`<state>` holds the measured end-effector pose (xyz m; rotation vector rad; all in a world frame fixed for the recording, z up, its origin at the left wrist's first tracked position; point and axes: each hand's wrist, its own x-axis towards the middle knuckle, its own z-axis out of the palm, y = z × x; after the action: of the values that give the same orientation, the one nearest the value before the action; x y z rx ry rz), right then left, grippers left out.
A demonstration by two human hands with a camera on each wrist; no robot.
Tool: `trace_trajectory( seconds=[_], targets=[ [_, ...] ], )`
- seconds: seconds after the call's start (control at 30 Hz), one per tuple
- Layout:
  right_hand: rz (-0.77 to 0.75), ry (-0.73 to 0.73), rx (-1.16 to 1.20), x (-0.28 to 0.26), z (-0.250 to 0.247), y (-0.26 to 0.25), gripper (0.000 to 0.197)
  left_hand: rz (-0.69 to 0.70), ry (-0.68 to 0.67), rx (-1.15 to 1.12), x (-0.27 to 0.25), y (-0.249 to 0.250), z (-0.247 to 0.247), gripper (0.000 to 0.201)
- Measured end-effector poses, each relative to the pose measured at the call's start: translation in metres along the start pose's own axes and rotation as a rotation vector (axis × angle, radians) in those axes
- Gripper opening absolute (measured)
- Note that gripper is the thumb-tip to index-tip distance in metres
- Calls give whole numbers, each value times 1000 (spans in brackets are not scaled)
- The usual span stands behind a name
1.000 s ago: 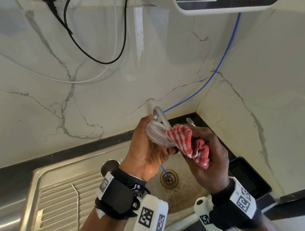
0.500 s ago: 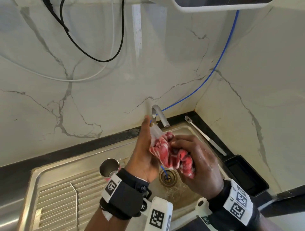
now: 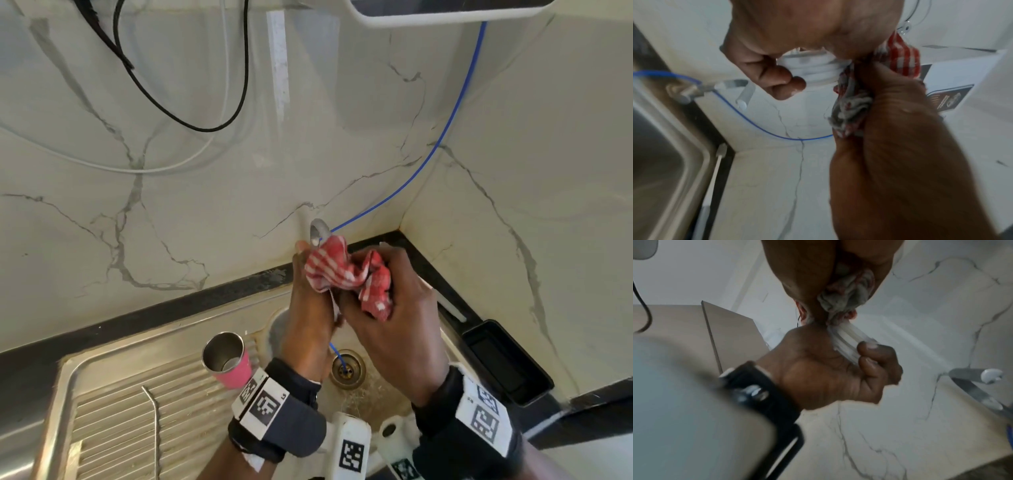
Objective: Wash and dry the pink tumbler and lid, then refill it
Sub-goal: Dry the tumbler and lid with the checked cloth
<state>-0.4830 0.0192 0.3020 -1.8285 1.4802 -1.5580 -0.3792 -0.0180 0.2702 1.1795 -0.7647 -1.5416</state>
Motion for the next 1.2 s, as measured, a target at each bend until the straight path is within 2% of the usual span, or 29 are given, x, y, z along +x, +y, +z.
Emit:
trace_trajectory(
  seconds=[0.07,0.13,0.17,0.2,0.27,0.3,0.4,0.53,0.63,0.7,0.77,0.87,0.97,1.2],
  targets=[
    [3,-28,-22,-10,2,0,35,-6,15,-71,10,-2,-2,70],
    [23,4,-15,-11,3,-1,35,102,17,20,13,1,-4,86],
    [47,32,8,-7,3,-3,35,182,15,116,11,4,-3,87],
    [80,62,27,-1,2,-5,35,268,18,213,7,6,-1,77],
    [169,104,54,14,-1,-8,34,411,42,350,-2,5,2,44],
    [213,106,68,21,-4,-8,32,438,49,381,-8,6,4,38],
    [264,76,103,24,-7,-8,28,475,71,430,-8,5,4,41],
    [260,-8,94,1,-1,-11,27,502,109,512,1,15,-5,34],
    [308,57,132,14,-1,-4,25,519,76,612,-3,8,-6,36],
    [354,86,172,28,-4,-1,27,519,53,665,-10,5,-2,45],
    [362,67,174,32,-5,0,28,533,36,675,-14,5,-1,45],
    [342,35,160,18,-4,-3,24,562,82,660,-5,7,-8,37],
    [312,-4,131,11,-4,-6,21,539,116,608,3,7,-14,38],
    [422,65,234,28,-3,14,26,645,-7,796,-2,-2,-13,41]
  ],
)
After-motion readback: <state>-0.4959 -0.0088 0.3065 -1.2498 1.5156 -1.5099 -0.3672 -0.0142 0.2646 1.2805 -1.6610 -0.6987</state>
